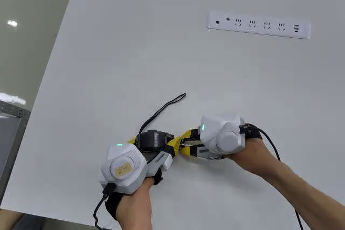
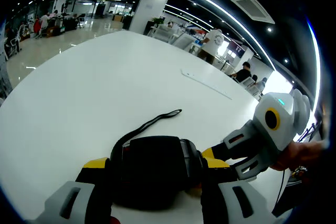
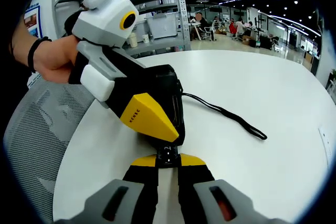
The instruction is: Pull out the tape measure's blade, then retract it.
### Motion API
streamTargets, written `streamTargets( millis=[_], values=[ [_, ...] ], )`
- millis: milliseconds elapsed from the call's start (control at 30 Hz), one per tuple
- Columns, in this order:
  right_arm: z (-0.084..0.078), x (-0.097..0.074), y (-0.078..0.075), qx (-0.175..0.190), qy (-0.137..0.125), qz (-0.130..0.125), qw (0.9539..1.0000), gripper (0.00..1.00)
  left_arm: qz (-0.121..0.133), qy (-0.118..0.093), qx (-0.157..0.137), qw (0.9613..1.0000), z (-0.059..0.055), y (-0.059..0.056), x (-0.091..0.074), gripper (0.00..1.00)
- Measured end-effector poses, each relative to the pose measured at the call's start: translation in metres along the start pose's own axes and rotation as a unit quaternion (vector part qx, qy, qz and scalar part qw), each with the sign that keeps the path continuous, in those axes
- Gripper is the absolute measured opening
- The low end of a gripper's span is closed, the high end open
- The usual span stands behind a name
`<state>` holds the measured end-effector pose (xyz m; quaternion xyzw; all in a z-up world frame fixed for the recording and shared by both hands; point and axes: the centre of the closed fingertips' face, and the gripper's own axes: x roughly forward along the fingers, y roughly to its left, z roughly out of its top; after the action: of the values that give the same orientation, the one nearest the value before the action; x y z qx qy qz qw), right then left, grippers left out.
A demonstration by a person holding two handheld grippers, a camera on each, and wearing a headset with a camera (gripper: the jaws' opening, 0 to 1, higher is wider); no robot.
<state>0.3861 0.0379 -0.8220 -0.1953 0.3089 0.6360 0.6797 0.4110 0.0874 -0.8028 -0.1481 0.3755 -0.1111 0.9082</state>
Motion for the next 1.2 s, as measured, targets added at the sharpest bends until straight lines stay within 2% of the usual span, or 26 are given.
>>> streamTargets(
  millis=[900,1200],
  values=[
    [0.0071,0.0106,0.0028,-0.007,0.002,-0.011,0.9999,0.12,-0.013,0.003,0.003,0.9999,0.0002,0.0017,-0.0015,0.66],
    [0.0075,0.0096,0.0018,-0.008,-0.008,-0.017,0.9998,0.13,-0.017,0.002,0.004,0.9998,0.001,0.0031,-0.001,0.66]
  ],
)
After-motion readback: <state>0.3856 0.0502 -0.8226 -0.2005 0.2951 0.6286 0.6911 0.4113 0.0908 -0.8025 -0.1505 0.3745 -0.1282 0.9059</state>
